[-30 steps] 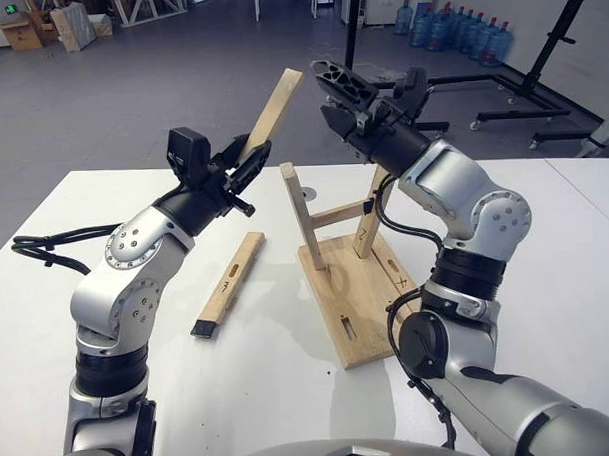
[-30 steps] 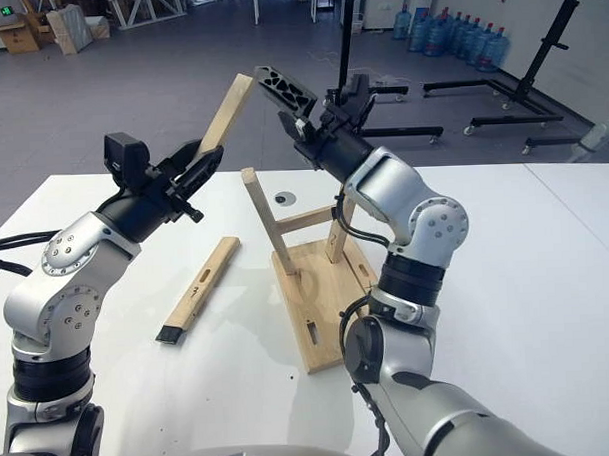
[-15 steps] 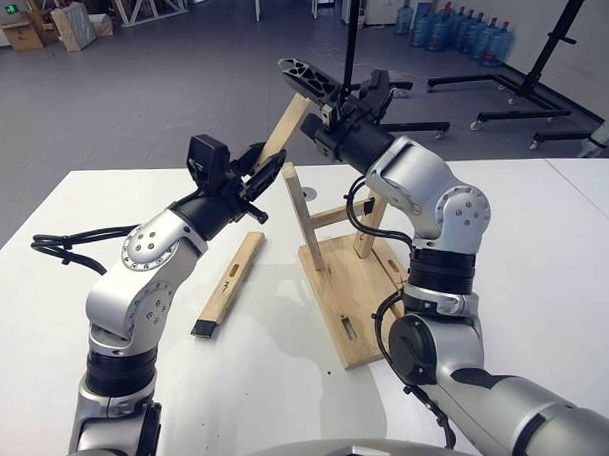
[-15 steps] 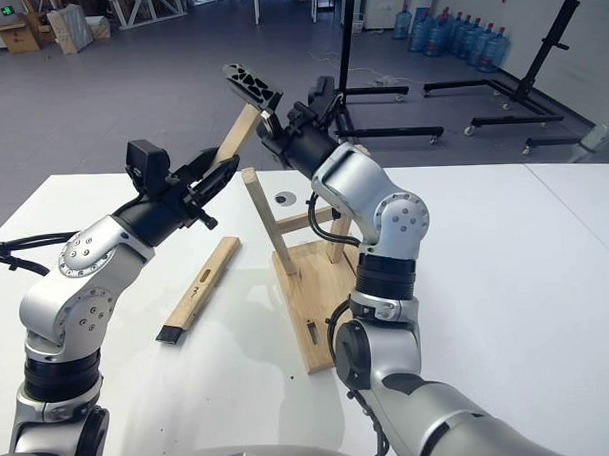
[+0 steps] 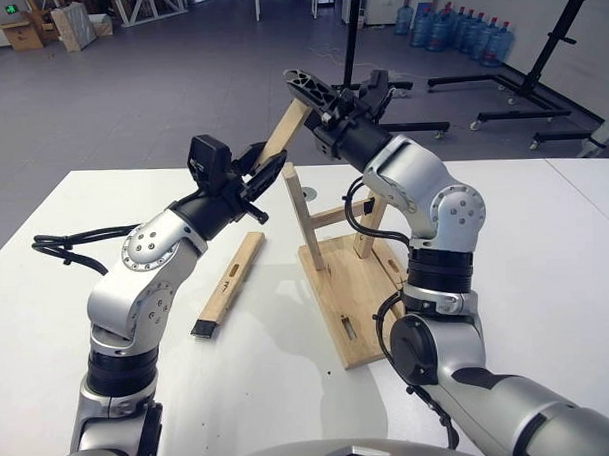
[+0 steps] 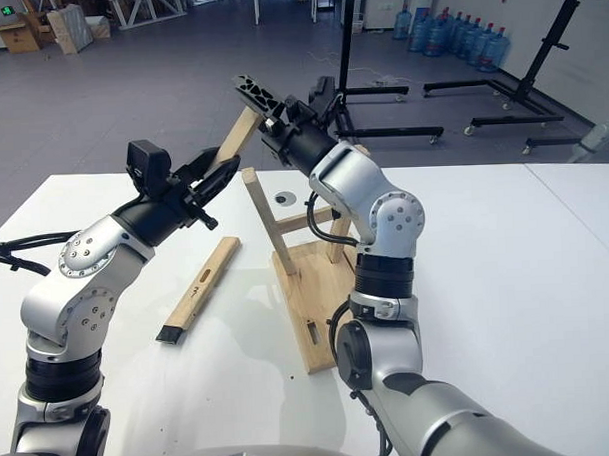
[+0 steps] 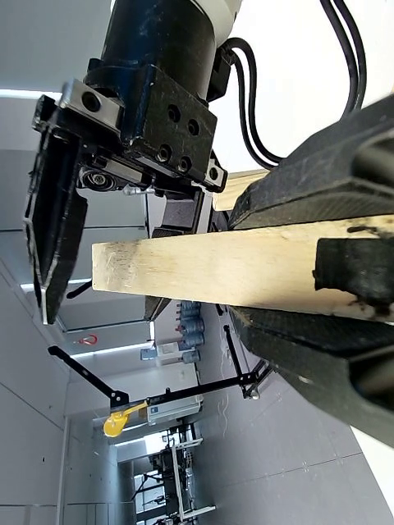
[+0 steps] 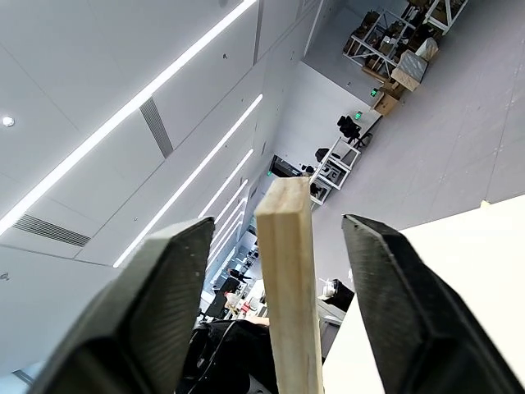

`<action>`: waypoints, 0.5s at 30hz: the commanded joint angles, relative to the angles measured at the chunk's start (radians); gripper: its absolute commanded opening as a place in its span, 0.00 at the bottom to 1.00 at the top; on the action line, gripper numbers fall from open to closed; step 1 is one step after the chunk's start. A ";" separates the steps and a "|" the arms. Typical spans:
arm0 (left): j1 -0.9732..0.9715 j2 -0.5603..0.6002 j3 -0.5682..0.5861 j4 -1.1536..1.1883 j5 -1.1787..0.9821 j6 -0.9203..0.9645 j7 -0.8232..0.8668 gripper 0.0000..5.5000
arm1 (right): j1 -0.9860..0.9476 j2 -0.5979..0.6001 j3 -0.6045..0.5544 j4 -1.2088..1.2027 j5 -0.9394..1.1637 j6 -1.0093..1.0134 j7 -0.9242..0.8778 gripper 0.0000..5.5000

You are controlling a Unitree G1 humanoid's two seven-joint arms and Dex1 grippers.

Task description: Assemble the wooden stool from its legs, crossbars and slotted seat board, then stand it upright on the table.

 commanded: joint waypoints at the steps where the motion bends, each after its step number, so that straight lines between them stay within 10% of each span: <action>1: -0.004 -0.002 -0.007 0.005 0.016 -0.004 -0.006 0.23 | -0.009 -0.010 0.012 -0.004 0.003 -0.006 -0.014 0.39; 15: -0.008 -0.003 -0.008 0.003 0.040 0.000 -0.021 0.23 | 0.005 -0.049 0.044 0.007 -0.051 0.004 0.006 0.07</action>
